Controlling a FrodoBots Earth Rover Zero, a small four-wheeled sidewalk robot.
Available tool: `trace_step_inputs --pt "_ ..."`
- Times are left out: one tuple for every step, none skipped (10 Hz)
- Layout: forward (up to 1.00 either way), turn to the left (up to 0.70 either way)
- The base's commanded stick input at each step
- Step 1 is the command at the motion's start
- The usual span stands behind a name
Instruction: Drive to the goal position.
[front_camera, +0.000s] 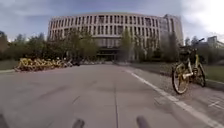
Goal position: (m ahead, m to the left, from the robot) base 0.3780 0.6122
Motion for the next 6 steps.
trace_step_inputs --pt "0.23 0.00" --pt "0.00 0.00" --pt "0.00 0.36" --pt "0.00 0.45" --pt "0.00 0.45" --pt "0.00 0.45"
